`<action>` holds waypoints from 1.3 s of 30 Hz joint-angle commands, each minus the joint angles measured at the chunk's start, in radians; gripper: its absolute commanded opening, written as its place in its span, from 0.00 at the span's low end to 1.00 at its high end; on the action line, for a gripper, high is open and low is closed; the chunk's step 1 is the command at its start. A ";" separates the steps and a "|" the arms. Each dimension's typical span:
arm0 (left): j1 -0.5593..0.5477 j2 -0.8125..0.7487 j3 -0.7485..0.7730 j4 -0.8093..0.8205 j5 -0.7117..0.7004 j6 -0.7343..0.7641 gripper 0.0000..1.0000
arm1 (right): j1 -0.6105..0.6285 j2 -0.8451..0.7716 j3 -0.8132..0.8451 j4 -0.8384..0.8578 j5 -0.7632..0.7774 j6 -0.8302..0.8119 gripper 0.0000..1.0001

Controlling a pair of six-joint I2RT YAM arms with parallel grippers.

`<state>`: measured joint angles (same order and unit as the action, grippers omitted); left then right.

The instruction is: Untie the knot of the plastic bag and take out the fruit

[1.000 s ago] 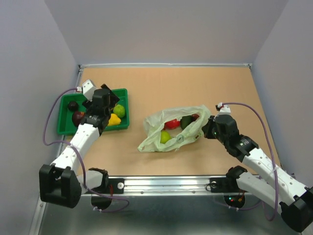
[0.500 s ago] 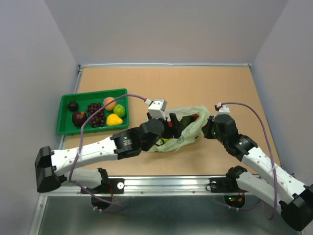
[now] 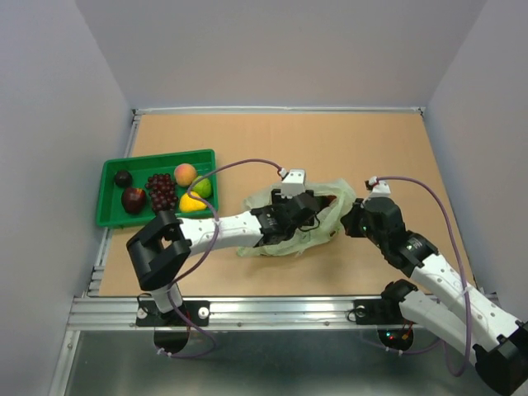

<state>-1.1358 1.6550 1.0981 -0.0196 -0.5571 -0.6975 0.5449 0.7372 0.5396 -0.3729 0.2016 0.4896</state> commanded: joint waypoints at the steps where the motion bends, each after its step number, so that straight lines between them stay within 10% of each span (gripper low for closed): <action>1: 0.063 0.025 0.069 0.047 -0.092 0.004 0.76 | 0.007 -0.024 -0.013 0.017 -0.019 0.001 0.00; 21: 0.151 0.335 0.237 -0.011 -0.067 0.012 0.89 | 0.006 -0.018 -0.020 0.020 -0.031 -0.009 0.00; 33: 0.056 0.090 0.151 -0.010 -0.035 0.099 0.24 | 0.006 -0.018 -0.003 0.020 0.013 -0.014 0.00; 39: 0.007 -0.094 0.053 0.004 0.028 0.157 0.21 | 0.006 -0.028 0.002 0.019 0.041 -0.010 0.01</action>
<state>-1.1149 1.6894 1.2129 -0.0353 -0.5724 -0.5983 0.5449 0.7219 0.5396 -0.3733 0.1993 0.4866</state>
